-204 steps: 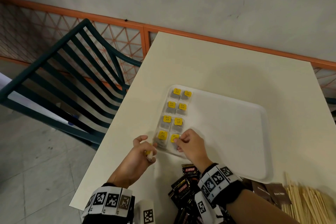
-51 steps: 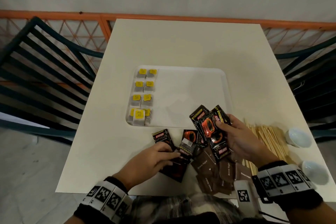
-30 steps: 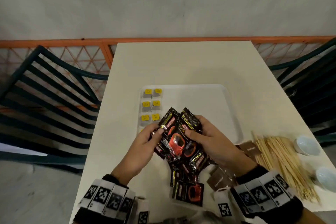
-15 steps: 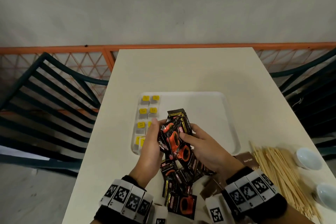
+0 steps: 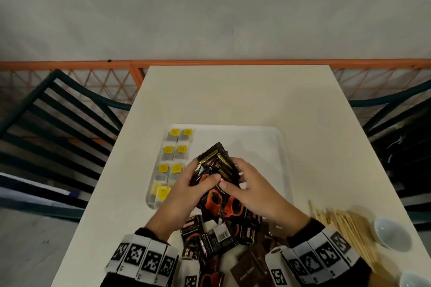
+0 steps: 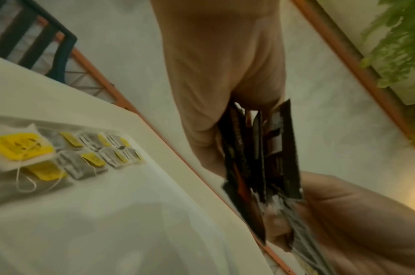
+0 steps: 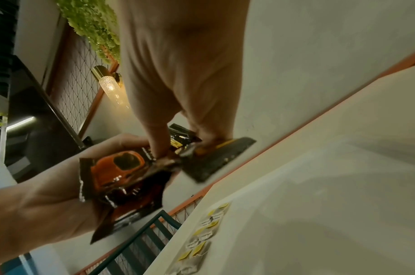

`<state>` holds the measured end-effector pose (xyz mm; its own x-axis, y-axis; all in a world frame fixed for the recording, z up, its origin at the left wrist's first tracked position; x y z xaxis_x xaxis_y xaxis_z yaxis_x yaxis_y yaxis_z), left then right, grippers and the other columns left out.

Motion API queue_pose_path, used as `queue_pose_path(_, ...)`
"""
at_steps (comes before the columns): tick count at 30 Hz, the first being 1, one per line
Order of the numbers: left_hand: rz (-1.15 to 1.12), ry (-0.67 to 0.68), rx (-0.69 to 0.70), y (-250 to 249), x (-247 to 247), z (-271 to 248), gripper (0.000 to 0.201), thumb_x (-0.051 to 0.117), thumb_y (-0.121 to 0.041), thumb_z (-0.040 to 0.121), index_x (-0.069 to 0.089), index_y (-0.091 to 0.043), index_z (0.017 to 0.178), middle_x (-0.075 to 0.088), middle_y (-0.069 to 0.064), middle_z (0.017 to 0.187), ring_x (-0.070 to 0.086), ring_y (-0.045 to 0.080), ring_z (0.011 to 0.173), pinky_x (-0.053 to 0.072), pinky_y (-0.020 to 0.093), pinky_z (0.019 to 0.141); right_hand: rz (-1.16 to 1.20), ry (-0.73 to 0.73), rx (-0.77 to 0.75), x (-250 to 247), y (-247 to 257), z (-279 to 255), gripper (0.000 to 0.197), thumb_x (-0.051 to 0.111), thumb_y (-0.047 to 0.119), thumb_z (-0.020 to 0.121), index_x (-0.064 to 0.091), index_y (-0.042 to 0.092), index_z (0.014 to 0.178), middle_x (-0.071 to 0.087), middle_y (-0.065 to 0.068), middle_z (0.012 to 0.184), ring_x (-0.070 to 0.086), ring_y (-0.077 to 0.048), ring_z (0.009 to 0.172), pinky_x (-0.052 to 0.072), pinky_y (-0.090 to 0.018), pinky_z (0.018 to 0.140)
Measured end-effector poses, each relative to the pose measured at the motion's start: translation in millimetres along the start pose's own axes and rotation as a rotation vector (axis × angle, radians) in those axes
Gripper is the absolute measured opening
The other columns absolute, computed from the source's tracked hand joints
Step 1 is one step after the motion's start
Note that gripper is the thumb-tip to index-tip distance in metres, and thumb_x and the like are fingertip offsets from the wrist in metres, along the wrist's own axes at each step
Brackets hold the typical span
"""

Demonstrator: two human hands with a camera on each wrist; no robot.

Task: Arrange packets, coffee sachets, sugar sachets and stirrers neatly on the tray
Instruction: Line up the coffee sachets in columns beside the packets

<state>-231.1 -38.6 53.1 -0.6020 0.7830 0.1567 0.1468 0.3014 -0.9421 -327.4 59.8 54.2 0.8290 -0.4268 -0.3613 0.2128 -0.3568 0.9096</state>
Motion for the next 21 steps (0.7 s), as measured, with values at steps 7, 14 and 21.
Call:
queue_pose_path(7, -0.141, -0.265, 0.016, 16, -18, 3, 0.021, 0.056, -0.004, 0.087, 0.067, -0.021, 0.092, 0.073, 0.002, 0.084, 0.070, 0.019, 0.075, 0.056, 0.032, 0.062, 0.148, 0.088, 0.166, -5, -15, 10, 0.048, 0.062, 0.040, 0.083, 0.042, 0.041, 0.127, 0.042, 0.007, 0.126, 0.045, -0.009, 0.107, 0.040, -0.020, 0.083)
queue_pose_path(14, -0.228, -0.385, 0.046, 13, -82, 6, 0.024, 0.047, -0.003, 0.091, 0.061, -0.019, 0.101, 0.074, -0.005, 0.079, 0.070, 0.013, 0.068, 0.054, 0.025, 0.048, 0.788, 0.005, 0.350, -1, -32, 45, 0.027, 0.048, 0.015, 0.089, 0.058, 0.015, 0.113, 0.055, 0.003, 0.075, 0.053, -0.005, 0.064, 0.040, -0.020, 0.064)
queue_pose_path(21, -0.256, -0.451, 0.006, 14, -129, 7, 0.021, 0.049, -0.008, 0.091, 0.062, -0.022, 0.100, 0.072, 0.002, 0.087, 0.071, 0.016, 0.071, 0.055, 0.024, 0.049, 0.704, -0.142, 0.433, 26, -33, 109, 0.033, 0.048, 0.020, 0.095, 0.040, 0.019, 0.127, 0.050, -0.007, 0.104, 0.051, -0.015, 0.084, 0.040, -0.022, 0.066)
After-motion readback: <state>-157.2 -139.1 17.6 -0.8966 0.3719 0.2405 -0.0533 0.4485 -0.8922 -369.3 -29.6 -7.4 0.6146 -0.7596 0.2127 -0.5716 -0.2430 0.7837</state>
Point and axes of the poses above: each hand's wrist, its own z-axis towards the middle knuckle, its own x-axis out of the palm, y = z × x, the point moved 6 cm from there along z, towards the middle knuckle
